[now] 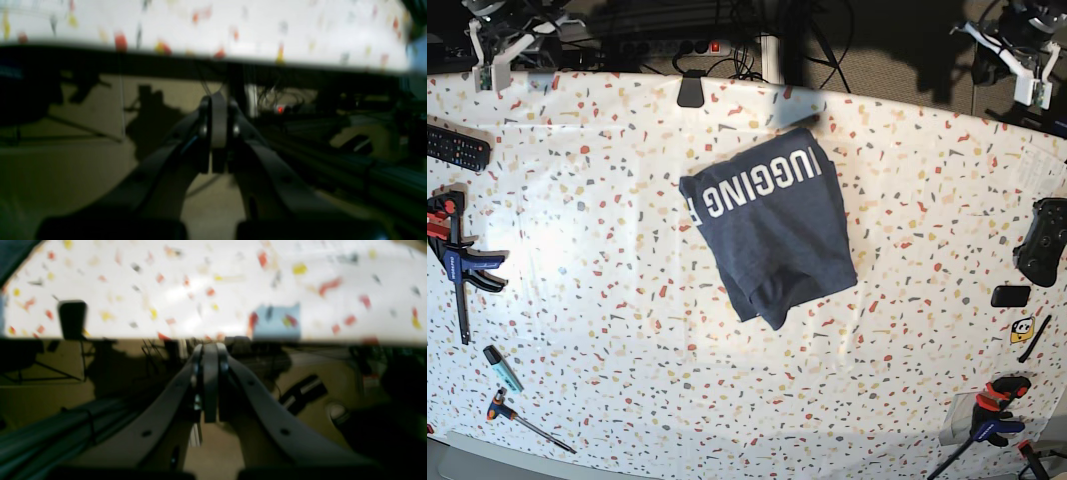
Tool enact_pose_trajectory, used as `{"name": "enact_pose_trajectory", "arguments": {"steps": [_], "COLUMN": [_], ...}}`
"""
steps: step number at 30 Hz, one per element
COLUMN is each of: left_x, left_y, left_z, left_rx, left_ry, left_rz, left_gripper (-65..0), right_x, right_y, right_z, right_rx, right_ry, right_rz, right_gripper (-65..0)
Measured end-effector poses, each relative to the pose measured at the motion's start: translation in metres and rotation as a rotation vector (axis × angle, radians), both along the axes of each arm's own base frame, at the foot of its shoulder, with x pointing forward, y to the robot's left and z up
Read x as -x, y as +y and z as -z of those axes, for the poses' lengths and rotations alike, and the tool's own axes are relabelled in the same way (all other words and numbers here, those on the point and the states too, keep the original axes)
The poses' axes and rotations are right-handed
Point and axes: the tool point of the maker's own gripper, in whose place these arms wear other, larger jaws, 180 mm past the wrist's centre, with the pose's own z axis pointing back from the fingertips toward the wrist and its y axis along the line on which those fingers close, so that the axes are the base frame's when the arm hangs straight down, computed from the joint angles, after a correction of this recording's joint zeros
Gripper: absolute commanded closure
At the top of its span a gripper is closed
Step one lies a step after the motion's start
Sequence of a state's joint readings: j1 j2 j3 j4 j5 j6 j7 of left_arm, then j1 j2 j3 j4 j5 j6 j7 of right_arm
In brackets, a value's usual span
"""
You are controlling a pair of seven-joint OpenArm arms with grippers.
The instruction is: Fold the T-shirt properly
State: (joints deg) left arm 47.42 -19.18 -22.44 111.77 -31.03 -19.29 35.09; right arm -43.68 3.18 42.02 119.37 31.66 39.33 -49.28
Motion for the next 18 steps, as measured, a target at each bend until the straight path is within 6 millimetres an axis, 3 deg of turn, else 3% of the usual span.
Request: {"name": "enact_pose_trajectory", "arguments": {"steps": [4, 7, 12, 18], "left_x": [0.021, 0.040, 0.088, 0.151], "left_y": [0.001, 0.009, 0.014, 0.009], "left_z": [0.004, 0.019, 0.067, 0.133], "left_rx": [0.002, 0.008, 0.041, 0.115], "left_ry": [0.028, 0.085, 0.191, 0.373], "left_rz": [-0.009, -0.034, -0.050, -0.132], "left_gripper": [0.0, 0.0, 0.0, 0.0], "right_x": [0.024, 0.044, 0.075, 0.130], "right_y": [0.001, 0.002, 0.008, 0.036], "right_z": [0.008, 0.015, 0.036, 0.087], "right_rx": [-0.002, -0.004, -0.061, -0.218], "right_ry": [0.087, 0.183, 0.295, 0.501], "right_rz": [-0.001, -0.005, 0.043, 0.091], "right_gripper": [0.0, 0.0, 0.0, 0.0]}}
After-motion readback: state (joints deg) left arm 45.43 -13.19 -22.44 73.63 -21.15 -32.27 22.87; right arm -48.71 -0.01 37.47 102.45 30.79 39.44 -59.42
